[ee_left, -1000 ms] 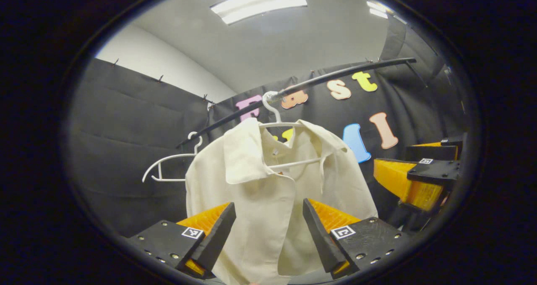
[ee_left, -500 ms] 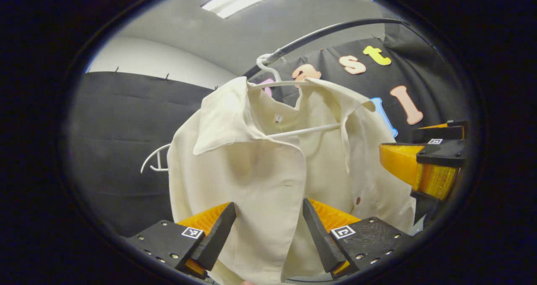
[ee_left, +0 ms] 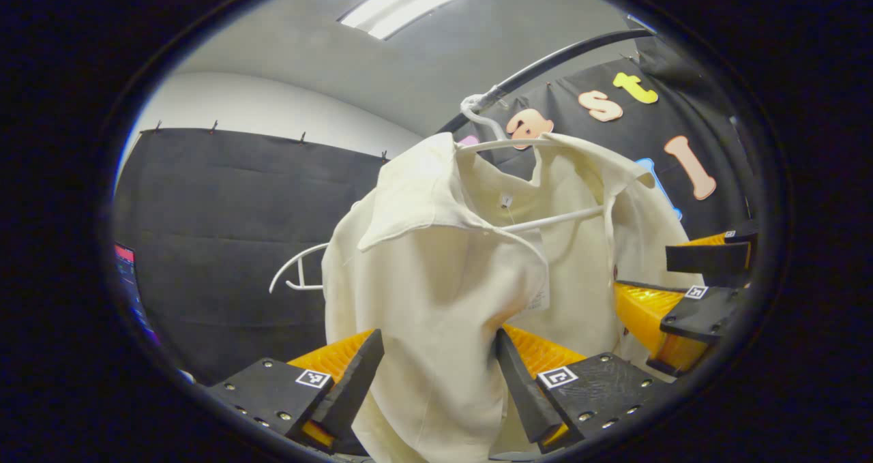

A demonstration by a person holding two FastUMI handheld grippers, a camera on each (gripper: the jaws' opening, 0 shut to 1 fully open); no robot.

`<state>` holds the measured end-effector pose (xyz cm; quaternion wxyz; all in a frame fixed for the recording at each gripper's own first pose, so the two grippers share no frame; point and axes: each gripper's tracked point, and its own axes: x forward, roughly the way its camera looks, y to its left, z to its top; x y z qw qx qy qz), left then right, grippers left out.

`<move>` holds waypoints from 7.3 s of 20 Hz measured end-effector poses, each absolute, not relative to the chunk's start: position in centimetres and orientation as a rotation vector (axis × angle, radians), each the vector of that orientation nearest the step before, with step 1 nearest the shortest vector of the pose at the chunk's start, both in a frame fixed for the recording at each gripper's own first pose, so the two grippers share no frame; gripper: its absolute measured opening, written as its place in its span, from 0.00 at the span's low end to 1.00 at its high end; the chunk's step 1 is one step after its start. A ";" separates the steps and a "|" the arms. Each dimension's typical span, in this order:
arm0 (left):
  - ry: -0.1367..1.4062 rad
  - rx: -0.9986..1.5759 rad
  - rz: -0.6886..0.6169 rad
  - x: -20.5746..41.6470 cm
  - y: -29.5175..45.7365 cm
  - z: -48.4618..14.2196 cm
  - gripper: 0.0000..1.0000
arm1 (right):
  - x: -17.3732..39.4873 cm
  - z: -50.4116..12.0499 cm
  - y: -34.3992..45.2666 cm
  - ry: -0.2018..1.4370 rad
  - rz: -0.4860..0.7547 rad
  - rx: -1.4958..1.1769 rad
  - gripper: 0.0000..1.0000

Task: Grasp the clothes on the hanger with both hands and then place them into the laundry hamper below.

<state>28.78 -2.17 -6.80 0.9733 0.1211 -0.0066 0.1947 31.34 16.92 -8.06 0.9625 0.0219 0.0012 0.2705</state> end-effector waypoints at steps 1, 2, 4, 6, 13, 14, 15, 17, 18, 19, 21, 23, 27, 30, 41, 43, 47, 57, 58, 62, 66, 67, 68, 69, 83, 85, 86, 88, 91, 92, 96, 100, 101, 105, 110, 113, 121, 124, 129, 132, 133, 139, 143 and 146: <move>-0.012 0.243 0.394 28.4 -2.1 -6.8 0.94 | 31.4 -8.3 17.2 0.002 0.543 0.040 0.97; -0.012 0.244 0.393 28.4 -2.1 -6.7 0.92 | 31.8 -8.5 17.2 0.001 0.521 0.031 0.96; -0.009 0.247 0.391 28.5 -2.2 -6.8 0.92 | 32.7 -8.8 17.5 -0.001 0.482 0.020 0.98; -0.008 0.246 0.399 28.8 -2.3 -6.9 0.95 | 34.3 -8.8 16.8 -0.005 0.401 0.017 0.98; -0.021 0.200 0.458 31.0 -2.1 -6.6 0.94 | 37.4 -5.8 15.3 -0.070 0.296 0.064 0.97; -0.017 0.201 0.454 31.4 -2.1 -6.6 0.92 | 37.8 -5.6 15.0 -0.076 0.287 0.057 0.95; -0.012 0.207 0.451 31.8 -2.1 -6.7 0.89 | 38.0 -5.3 14.7 -0.082 0.274 0.047 0.86; -0.019 0.219 0.446 31.6 -1.7 -6.3 0.79 | 38.5 -5.0 13.8 -0.087 0.231 0.025 0.45; -0.021 0.226 0.436 31.6 -1.5 -6.2 0.61 | 38.6 -4.7 13.0 -0.095 0.201 0.011 0.25; -0.027 0.233 0.433 31.0 -1.5 -5.7 0.56 | 38.9 -4.3 12.0 -0.111 0.160 -0.008 0.14; -0.045 0.234 0.454 29.7 -0.9 -4.8 0.24 | 39.4 -3.9 11.2 -0.121 0.157 -0.039 0.09; -0.067 0.211 0.458 28.5 -0.2 -3.8 0.08 | 39.6 -3.0 10.1 -0.150 0.127 -0.057 0.08; -0.116 0.256 0.471 26.3 1.6 -0.9 0.01 | 39.2 -0.9 8.4 -0.196 0.089 -0.076 0.00; -0.184 0.301 0.505 24.5 3.2 2.9 0.01 | 38.6 1.2 7.0 -0.252 0.041 -0.103 0.01; -0.249 0.312 0.558 25.5 7.9 6.6 0.01 | 41.4 4.5 1.9 -0.307 -0.063 -0.133 0.01; -0.246 0.319 0.569 26.1 8.8 6.6 0.01 | 42.6 3.6 1.2 -0.280 -0.067 -0.143 0.01; -0.216 0.325 0.570 27.7 10.1 5.4 0.01 | 44.5 1.4 1.2 -0.216 -0.054 -0.156 0.01; -0.137 0.321 0.551 28.8 11.0 0.7 0.01 | 45.8 -5.1 2.8 -0.063 0.010 -0.157 0.01; -0.136 0.314 0.550 28.7 11.0 0.5 0.01 | 45.7 -5.2 2.9 -0.058 0.010 -0.155 0.01; -0.108 0.340 0.544 28.4 11.0 -1.0 0.02 | 45.0 -6.8 3.7 -0.028 0.026 -0.190 0.01; -0.072 0.307 0.534 27.6 11.3 -2.9 0.02 | 43.3 -9.9 4.2 0.042 0.048 -0.196 0.01; -0.051 0.290 0.530 27.0 11.8 -3.9 0.02 | 42.7 -10.3 4.4 0.048 0.055 -0.205 0.01; -0.031 0.270 0.517 26.2 11.8 -4.8 0.02 | 41.7 -10.6 4.8 0.047 0.068 -0.214 0.02; -0.020 0.261 0.509 25.1 11.8 -5.2 0.02 | 40.8 -10.8 5.3 0.044 0.081 -0.219 0.02; -0.005 0.201 0.326 17.3 7.7 -3.0 0.02 | 23.9 -3.4 16.5 -0.059 0.371 -0.145 0.01; -0.019 0.191 0.309 16.2 7.7 -1.9 0.00 | 21.5 -2.1 18.1 -0.067 0.417 -0.121 0.01; -0.026 0.182 0.301 15.4 7.6 -1.5 0.01 | 20.2 -1.4 18.9 -0.073 0.440 -0.109 0.01; -0.040 0.157 0.281 13.7 7.5 -0.8 0.01 | 17.7 -0.2 20.7 -0.079 0.483 -0.089 0.00; -0.047 0.138 0.253 13.0 7.0 0.3 0.02 | 15.1 0.9 22.8 -0.070 0.542 -0.045 0.01; -0.062 0.129 0.243 13.2 6.7 1.2 0.01 | 14.5 1.5 23.3 -0.074 0.559 -0.034 0.01; -0.130 0.112 0.219 13.0 6.8 3.8 0.01 | 12.1 3.9 25.4 -0.129 0.625 -0.010 0.01; -0.097 0.067 0.223 13.1 7.8 0.7 0.02 | 11.6 0.9 26.6 -0.100 0.643 -0.020 0.01; -0.076 0.051 0.223 13.3 7.8 -0.9 0.02 | 11.8 -0.6 26.7 -0.074 0.647 -0.022 0.01; 0.033 0.040 0.248 14.0 8.7 -9.2 0.01 | 12.6 -7.6 26.5 0.038 0.651 -0.064 0.01; 0.169 0.019 0.270 13.3 9.8 -19.4 0.01 | 13.3 -16.0 25.8 0.172 0.606 -0.078 0.01; 0.239 0.021 0.282 12.7 10.3 -24.6 0.02 | 13.4 -20.5 25.5 0.244 0.579 -0.072 0.02; 0.376 0.003 0.262 11.1 9.6 -35.3 0.01 | 11.7 -30.7 25.0 0.418 0.544 -0.091 0.01; 0.436 0.008 0.252 9.9 9.4 -39.1 0.01 | 10.1 -34.3 25.0 0.498 0.544 -0.110 0.02; 0.565 0.015 0.230 7.3 8.3 -45.6 0.02 | 7.7 -41.3 24.6 0.658 0.548 -0.142 0.02; 0.653 0.038 0.214 5.4 7.6 -49.1 0.01 | 6.6 -44.5 24.6 0.764 0.540 -0.135 0.02; 0.679 0.041 0.212 4.5 7.5 -50.3 0.02 | 6.4 -45.1 24.3 0.787 0.537 -0.140 0.02; 0.887 -0.006 0.171 -0.2 5.1 -54.9 0.02 | 3.7 -48.5 23.3 0.965 0.523 -0.224 0.09; 0.925 0.003 0.128 -1.2 4.1 -53.4 0.45 | 3.0 -47.0 22.2 0.978 0.524 -0.219 0.39; 0.860 0.059 0.116 -0.5 4.5 -49.5 0.87 | 3.4 -43.1 21.9 0.922 0.541 -0.225 0.78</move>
